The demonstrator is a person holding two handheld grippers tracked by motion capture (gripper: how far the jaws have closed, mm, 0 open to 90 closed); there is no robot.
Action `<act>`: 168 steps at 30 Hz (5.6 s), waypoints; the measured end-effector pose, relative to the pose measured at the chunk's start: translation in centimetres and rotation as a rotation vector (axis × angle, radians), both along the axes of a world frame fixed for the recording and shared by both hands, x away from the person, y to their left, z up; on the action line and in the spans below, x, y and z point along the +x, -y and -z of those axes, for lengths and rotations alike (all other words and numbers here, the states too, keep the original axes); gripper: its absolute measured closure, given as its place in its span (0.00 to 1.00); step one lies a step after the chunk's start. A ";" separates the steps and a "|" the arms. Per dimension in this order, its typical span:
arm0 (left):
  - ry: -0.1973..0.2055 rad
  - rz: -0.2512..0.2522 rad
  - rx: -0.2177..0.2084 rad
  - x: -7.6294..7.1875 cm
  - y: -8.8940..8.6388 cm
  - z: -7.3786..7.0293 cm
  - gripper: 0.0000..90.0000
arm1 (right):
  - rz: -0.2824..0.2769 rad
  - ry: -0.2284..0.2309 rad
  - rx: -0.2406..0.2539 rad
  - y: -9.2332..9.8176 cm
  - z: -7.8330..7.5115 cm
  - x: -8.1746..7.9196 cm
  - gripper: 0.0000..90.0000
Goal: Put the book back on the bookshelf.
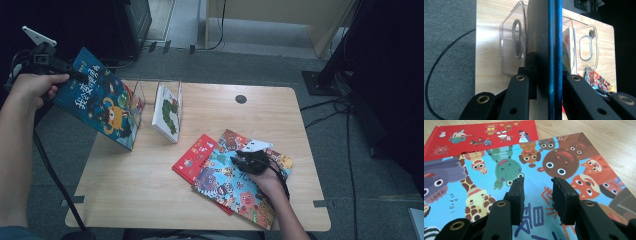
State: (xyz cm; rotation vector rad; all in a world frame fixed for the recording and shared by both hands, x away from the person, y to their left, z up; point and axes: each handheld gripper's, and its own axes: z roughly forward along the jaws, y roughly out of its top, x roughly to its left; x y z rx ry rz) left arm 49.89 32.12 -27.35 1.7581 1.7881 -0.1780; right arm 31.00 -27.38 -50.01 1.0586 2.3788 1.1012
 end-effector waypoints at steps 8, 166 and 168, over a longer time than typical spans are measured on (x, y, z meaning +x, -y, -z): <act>0.049 0.009 -0.051 -0.5 -0.4 0.1 0.73 | 0.001 0.000 0.005 0.0 0.0 0.0 0.68; 0.173 0.571 -0.016 -19.5 25.3 22.1 0.96 | 0.337 -0.123 0.076 6.9 0.6 1.7 1.00; 0.171 0.568 -0.015 -19.7 25.1 22.1 0.96 | 0.337 -0.126 0.071 6.6 0.6 2.0 1.00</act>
